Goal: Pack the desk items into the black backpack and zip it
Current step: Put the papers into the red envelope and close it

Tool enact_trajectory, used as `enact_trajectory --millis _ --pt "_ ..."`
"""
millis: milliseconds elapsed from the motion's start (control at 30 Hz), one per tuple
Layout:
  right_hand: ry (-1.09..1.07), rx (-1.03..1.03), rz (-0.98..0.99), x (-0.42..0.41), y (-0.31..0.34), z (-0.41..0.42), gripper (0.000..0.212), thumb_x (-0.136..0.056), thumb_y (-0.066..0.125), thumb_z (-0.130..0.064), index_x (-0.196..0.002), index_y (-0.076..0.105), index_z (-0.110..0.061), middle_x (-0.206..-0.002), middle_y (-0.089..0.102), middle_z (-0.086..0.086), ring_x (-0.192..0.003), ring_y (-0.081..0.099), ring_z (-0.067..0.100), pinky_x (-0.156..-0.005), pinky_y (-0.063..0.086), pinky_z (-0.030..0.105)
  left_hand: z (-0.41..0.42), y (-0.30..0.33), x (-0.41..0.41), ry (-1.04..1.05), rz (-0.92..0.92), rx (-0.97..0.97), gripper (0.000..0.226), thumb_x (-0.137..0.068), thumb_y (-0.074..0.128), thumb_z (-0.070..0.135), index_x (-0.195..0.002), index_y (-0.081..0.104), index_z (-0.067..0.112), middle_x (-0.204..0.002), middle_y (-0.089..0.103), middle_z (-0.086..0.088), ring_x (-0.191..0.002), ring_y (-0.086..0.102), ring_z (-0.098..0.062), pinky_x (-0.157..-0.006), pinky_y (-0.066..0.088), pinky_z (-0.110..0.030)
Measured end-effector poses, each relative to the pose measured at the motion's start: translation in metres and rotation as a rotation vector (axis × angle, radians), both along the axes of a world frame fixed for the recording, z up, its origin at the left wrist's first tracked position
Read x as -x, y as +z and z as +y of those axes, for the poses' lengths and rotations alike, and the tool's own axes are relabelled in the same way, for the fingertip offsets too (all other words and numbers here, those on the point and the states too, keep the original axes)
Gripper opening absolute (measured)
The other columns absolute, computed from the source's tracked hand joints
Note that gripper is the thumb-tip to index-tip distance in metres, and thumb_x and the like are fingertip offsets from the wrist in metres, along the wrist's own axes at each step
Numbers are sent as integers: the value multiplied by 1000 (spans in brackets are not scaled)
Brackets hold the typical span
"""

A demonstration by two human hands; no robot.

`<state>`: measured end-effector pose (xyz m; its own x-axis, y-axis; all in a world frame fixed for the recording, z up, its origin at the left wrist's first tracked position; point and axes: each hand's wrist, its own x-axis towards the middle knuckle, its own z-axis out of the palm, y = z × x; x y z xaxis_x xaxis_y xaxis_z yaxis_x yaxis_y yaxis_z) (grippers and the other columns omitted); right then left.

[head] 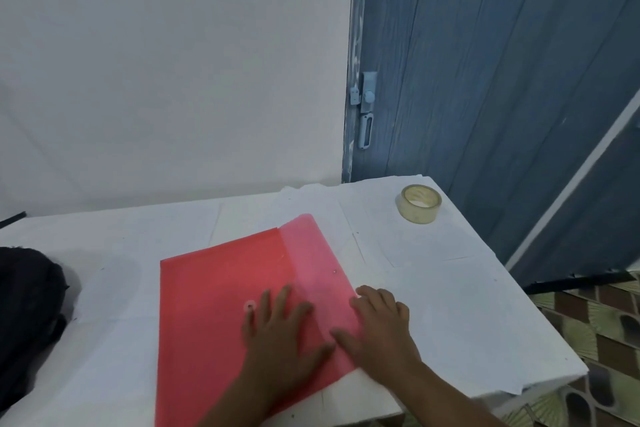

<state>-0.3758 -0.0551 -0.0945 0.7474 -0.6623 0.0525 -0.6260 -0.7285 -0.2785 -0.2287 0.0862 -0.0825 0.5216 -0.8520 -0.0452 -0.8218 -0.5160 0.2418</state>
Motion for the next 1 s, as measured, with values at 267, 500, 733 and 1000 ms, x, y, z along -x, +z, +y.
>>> enact_trajectory --millis 267,500,733,1000 --pt "-19 -7 -110 2 -1 -3 67 -80 45 -78 -123 59 -28 -140 46 -12 -131 37 14 -104 31 40 -3 11 0 159 136 406 48 -70 64 65 -97 41 33 -135 49 -1 -123 50 -25 -97 46 -52" --pt "0 -55 -158 4 -1 -4 66 -76 51 -75 -120 61 -28 -141 47 -12 -134 36 14 -108 27 40 -2 27 9 377 437 500 58 -68 67 27 -110 31 45 -104 57 12 -70 63 -23 -66 47 -33" --pt "60 -199 -432 11 -9 -14 30 -70 63 -59 -83 68 -33 -137 56 -14 -127 46 12 -105 33 44 -14 42 3 568 577 583 30 -82 54 2 -102 57 23 -92 69 -1 -70 59 -16 -57 45 -29" --pt "292 -134 -68 15 7 -8 69 -80 51 -52 -145 33 -39 -165 -6 -18 -151 -3 14 -116 16 47 -6 17 6 382 355 543 14 -79 61 37 -92 62 36 -89 63 19 -89 61 -11 -81 47 -32"
